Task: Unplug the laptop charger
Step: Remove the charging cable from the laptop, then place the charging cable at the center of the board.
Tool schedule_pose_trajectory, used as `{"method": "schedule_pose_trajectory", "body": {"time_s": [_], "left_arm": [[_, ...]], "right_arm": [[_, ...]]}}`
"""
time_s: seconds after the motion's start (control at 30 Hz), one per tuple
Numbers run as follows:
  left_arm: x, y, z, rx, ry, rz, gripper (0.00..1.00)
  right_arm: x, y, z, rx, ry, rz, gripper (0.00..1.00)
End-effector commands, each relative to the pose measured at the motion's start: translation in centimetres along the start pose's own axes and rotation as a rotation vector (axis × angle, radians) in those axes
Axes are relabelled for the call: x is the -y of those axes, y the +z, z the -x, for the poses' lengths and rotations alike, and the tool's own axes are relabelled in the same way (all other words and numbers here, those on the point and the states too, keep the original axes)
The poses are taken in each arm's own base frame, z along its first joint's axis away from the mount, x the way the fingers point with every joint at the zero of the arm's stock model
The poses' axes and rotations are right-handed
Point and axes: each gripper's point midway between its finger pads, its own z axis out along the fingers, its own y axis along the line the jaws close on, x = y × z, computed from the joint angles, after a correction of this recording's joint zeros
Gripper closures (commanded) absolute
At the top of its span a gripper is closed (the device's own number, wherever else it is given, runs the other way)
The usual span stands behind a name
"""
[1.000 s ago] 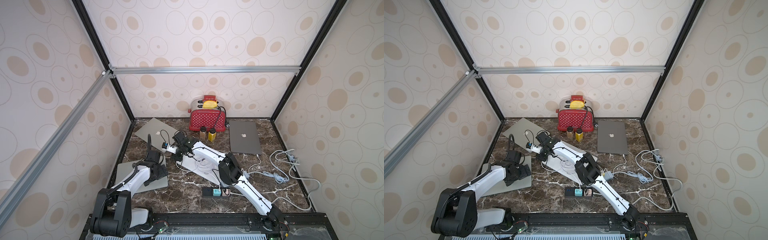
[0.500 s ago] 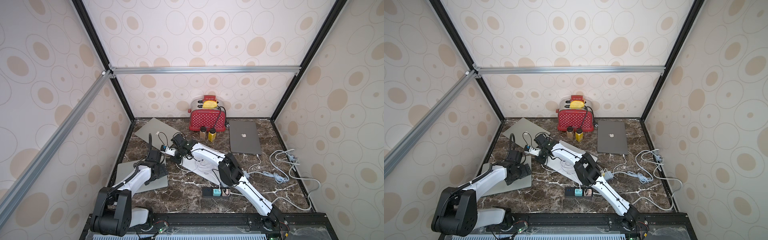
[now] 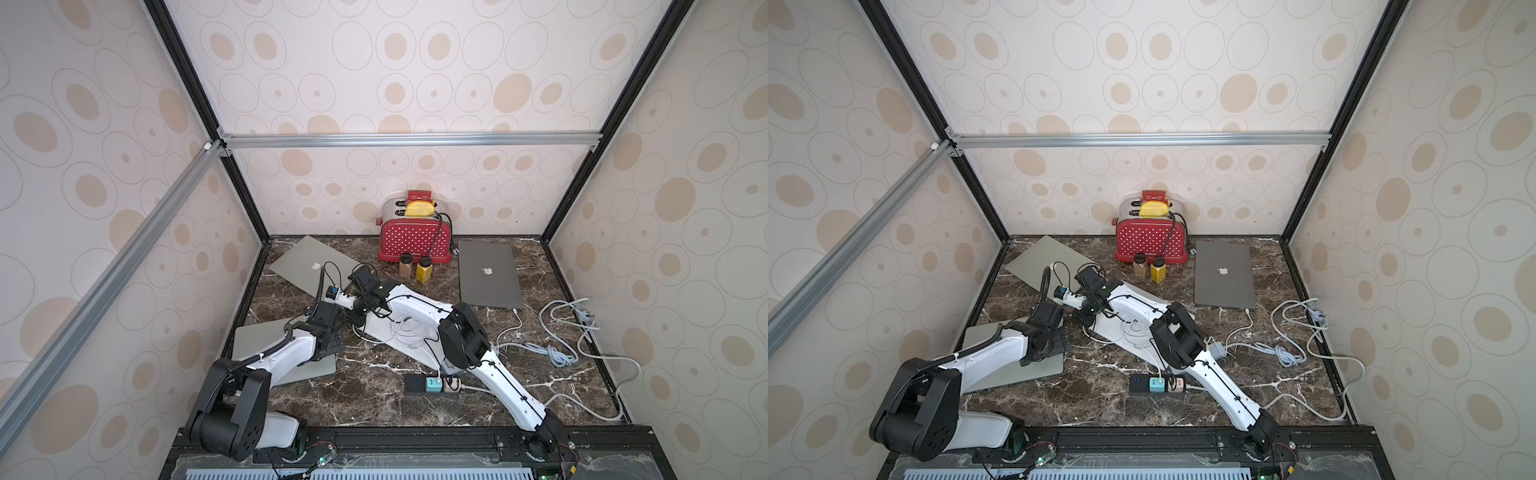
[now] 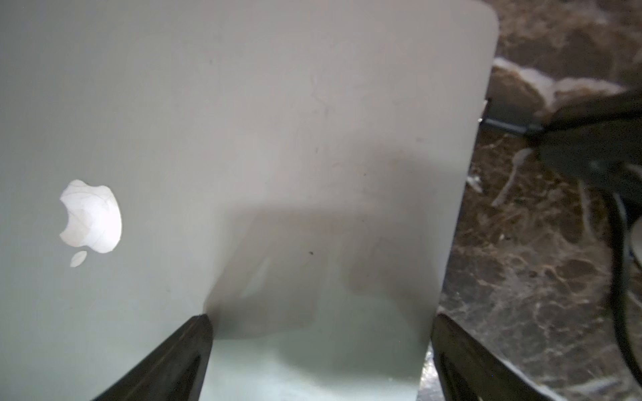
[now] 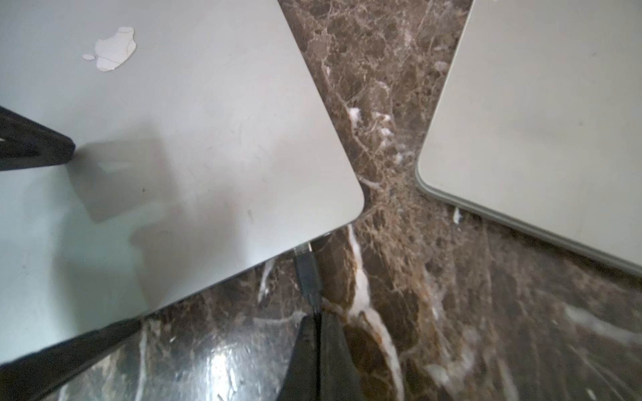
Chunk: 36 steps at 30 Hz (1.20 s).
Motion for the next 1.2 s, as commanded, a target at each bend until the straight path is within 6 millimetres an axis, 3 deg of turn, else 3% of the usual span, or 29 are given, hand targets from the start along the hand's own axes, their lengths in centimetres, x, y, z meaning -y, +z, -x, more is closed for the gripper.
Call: {"method": "schedule_pose_trajectory", "body": {"time_s": [0.0,0.27,0.63,0.8,0.97,1.17], "left_arm": [[-0.3,1.0,-3.6,-0.158,0.026,0.054,0.01],[-0.3,0.9,-3.3,-0.152,0.035,0.126,0.01],[-0.4,2.3,-5.0,-0.200,0.023,0.132,0.01],[0.4,1.8,-3.9,-0.178,0.041,0.099,0.01],[2.5,-0.5,-1.5,-0.121,0.035,-0.011,0.01],[4.1,-2.0,-0.3,-0.114,0.047,-0.089,0.01]], "right_arm": [[-0.8,0.2,-4.4,-0.134,0.093,0.037,1.00],[0.4,-1.2,-3.8,-0.111,0.114,0.004,1.00],[2.7,-4.3,-5.0,-0.087,0.151,-0.067,1.00],[3.1,-4.5,-3.1,-0.046,0.148,-0.060,1.00],[4.1,-5.0,-2.0,-0.050,0.158,-0.077,1.00],[5.3,-4.6,-2.6,-0.037,0.243,-0.058,0.79]]}}
